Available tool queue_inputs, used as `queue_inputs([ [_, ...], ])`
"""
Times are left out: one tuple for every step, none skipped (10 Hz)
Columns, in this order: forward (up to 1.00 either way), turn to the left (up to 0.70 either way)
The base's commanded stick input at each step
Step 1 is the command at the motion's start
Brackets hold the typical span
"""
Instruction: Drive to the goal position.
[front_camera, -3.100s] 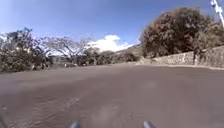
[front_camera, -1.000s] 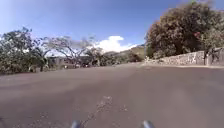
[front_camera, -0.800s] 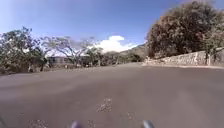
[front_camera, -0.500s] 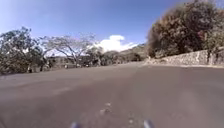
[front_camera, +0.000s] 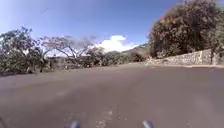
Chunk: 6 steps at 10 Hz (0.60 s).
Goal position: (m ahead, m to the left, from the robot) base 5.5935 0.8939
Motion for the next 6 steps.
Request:
queue_inputs([
  [0.5, -0.08],
  [0.5, -0.16],
  [0.5, -0.5],
  [0.5, -0.5],
  [0.5, -0.47],
  [0.5, -0.26],
])
